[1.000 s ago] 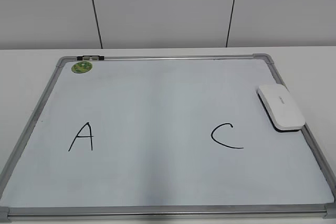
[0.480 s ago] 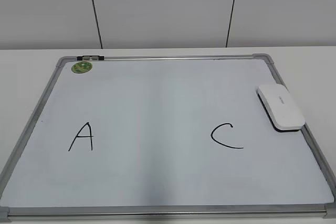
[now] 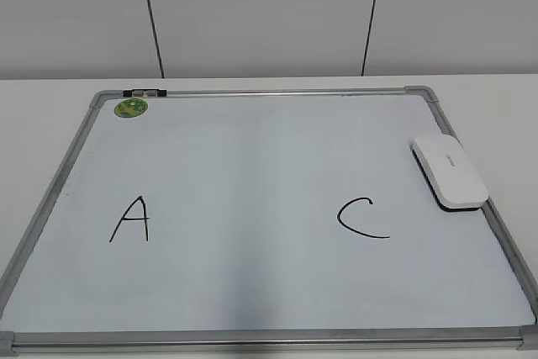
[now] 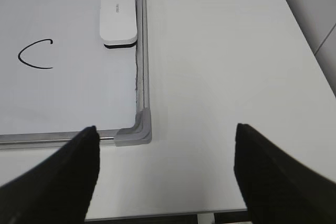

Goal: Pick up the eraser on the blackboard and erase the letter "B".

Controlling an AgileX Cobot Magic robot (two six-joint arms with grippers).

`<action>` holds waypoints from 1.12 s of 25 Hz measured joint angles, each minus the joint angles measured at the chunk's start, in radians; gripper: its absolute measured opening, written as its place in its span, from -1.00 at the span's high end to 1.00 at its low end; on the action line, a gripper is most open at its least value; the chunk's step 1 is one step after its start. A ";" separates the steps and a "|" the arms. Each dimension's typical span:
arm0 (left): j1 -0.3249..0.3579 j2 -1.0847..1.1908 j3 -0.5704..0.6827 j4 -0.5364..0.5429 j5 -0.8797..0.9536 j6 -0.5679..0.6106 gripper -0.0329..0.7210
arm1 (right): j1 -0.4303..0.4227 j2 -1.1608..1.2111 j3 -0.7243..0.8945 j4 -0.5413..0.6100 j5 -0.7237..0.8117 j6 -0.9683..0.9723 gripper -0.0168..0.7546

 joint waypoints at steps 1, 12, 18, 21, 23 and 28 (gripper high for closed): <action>0.000 0.000 0.000 0.000 0.000 0.000 0.27 | 0.000 0.000 0.000 0.000 0.000 0.000 -0.58; 0.000 0.000 0.000 0.000 0.000 0.000 0.27 | 0.000 0.000 0.000 0.000 0.000 0.000 -0.58; 0.000 0.000 0.000 0.000 0.000 0.000 0.27 | 0.000 0.000 0.000 0.000 0.000 0.000 -0.58; 0.000 0.000 0.000 0.000 0.000 0.000 0.27 | 0.000 0.000 0.000 0.000 0.000 0.000 -0.58; 0.000 0.000 0.000 0.000 0.000 0.000 0.27 | 0.000 0.000 0.000 0.000 0.000 0.000 -0.58; 0.000 0.000 0.000 0.000 0.000 0.000 0.27 | 0.000 0.000 0.000 0.000 0.000 0.000 -0.58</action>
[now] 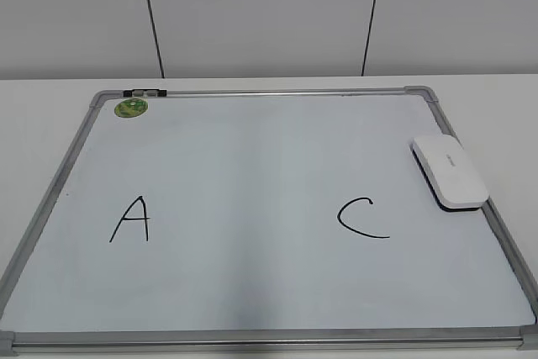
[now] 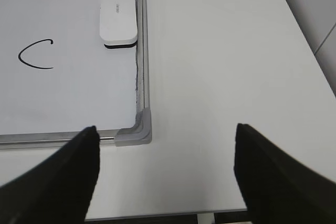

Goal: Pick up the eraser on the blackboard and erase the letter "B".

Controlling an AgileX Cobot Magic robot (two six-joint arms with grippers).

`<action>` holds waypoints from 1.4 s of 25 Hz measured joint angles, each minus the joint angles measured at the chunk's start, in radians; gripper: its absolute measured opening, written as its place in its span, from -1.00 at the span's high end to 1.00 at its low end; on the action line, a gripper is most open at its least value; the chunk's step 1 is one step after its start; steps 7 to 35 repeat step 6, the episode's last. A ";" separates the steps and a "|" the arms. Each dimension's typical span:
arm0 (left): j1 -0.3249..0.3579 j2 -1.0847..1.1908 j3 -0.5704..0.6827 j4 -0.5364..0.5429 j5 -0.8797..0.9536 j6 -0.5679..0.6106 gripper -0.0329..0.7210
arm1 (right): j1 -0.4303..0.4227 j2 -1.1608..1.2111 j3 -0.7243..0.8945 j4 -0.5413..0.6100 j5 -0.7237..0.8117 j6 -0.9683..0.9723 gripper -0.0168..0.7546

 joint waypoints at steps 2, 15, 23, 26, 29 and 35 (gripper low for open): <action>0.000 0.000 0.000 0.000 0.000 0.000 0.27 | 0.000 0.000 0.000 0.000 0.000 0.000 -0.58; 0.000 0.000 0.000 0.000 0.000 0.000 0.27 | 0.000 0.000 0.000 0.000 0.000 0.000 -0.58; 0.000 0.000 0.000 0.000 0.000 0.000 0.27 | 0.000 0.000 0.000 0.000 0.000 0.000 -0.58; 0.000 0.000 0.000 0.000 0.000 0.000 0.27 | 0.000 0.000 0.000 0.000 0.000 0.000 -0.58; 0.000 0.000 0.000 0.000 0.000 0.000 0.27 | 0.000 0.000 0.000 0.000 0.000 0.000 -0.58; 0.000 0.000 0.000 0.000 0.000 0.000 0.27 | 0.000 0.000 0.000 0.000 0.000 0.000 -0.58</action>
